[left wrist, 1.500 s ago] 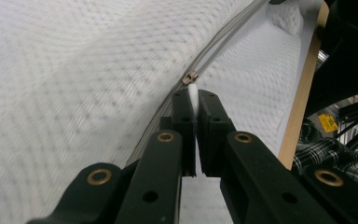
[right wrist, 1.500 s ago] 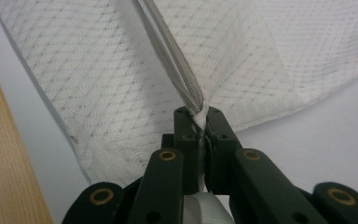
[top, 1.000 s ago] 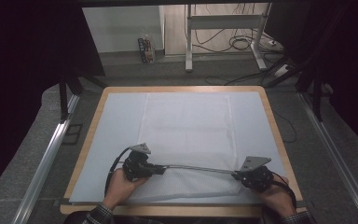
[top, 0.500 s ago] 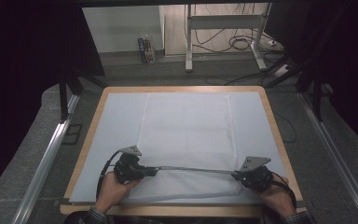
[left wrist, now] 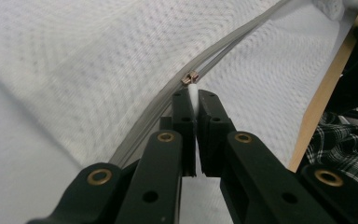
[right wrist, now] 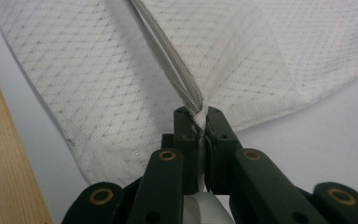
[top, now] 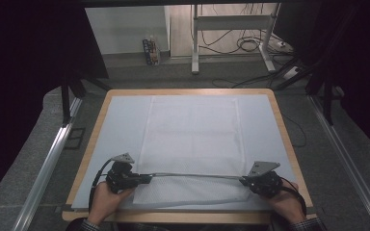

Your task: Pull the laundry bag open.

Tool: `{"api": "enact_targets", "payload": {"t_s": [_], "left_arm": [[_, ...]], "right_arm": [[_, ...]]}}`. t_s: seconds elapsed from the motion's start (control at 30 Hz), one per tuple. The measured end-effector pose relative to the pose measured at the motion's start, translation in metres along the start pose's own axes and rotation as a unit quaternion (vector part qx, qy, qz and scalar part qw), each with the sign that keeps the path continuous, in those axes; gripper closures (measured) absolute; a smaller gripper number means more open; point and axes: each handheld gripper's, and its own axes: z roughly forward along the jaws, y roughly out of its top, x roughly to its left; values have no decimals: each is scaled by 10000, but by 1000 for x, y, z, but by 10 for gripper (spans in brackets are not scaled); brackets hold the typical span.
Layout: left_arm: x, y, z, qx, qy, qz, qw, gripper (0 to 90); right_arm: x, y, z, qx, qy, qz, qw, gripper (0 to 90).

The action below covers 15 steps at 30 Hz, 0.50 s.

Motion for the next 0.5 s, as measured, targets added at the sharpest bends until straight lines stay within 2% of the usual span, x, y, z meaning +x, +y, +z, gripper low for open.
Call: {"api": "enact_targets", "payload": {"t_s": [0.43,0.5], "left_arm": [[8,-16,-15,-92,98,-205,9997,871],[9,-18,-17,-69,167,-219,9996,871]], "right_arm": [[0,0,0,7,20,12,10000,844],[0,0,0,9,23,10,10000,844]]}}
